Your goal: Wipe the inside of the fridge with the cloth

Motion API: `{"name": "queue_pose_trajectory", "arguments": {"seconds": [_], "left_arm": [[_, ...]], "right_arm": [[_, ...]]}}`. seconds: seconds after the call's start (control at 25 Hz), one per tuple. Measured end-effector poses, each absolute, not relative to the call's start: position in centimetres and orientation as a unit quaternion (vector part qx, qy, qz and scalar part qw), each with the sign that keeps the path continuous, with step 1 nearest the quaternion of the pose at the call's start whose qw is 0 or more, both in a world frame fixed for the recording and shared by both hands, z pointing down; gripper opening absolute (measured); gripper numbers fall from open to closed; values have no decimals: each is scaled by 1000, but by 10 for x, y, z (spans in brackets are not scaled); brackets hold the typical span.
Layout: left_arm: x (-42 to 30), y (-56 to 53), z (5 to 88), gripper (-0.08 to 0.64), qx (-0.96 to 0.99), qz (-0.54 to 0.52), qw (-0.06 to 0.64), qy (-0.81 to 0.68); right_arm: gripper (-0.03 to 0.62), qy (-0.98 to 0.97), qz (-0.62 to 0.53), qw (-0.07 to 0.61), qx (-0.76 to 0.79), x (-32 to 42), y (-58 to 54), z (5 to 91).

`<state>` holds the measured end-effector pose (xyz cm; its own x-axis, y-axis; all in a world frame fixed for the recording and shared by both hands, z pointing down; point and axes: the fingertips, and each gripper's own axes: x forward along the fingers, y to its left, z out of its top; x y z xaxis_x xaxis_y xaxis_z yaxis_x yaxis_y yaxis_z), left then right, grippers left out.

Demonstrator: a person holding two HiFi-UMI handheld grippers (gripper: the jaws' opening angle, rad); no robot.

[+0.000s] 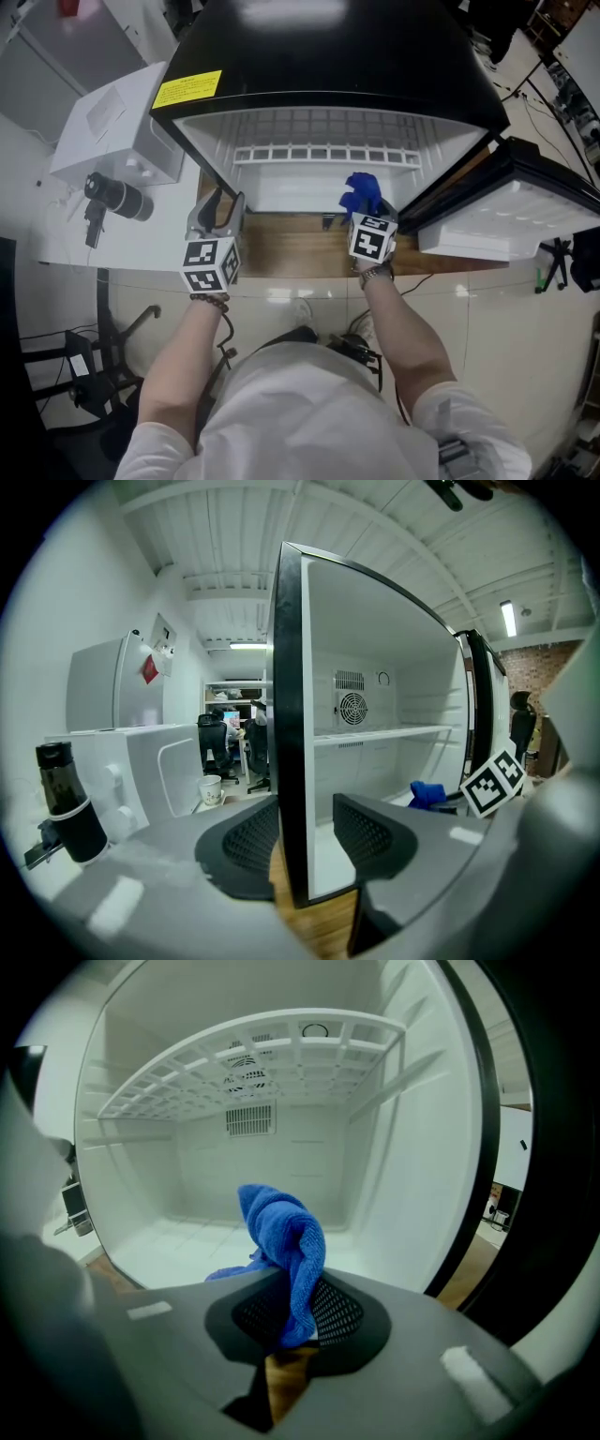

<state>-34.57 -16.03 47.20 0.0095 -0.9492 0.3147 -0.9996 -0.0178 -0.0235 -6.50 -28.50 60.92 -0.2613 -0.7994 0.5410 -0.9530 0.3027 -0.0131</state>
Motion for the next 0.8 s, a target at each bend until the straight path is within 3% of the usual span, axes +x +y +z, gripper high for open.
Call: {"name": "queue_pose_trajectory", "arguments": {"seconds": [0.6, 0.8], "left_arm": [[-299, -161, 478, 166, 739, 139, 96, -652], [-278, -168, 473, 166, 759, 142, 86, -630]], "right_arm": [[52, -741, 186, 231, 602, -27, -286, 612], [52, -758, 180, 202, 594, -30, -285, 592]]}}
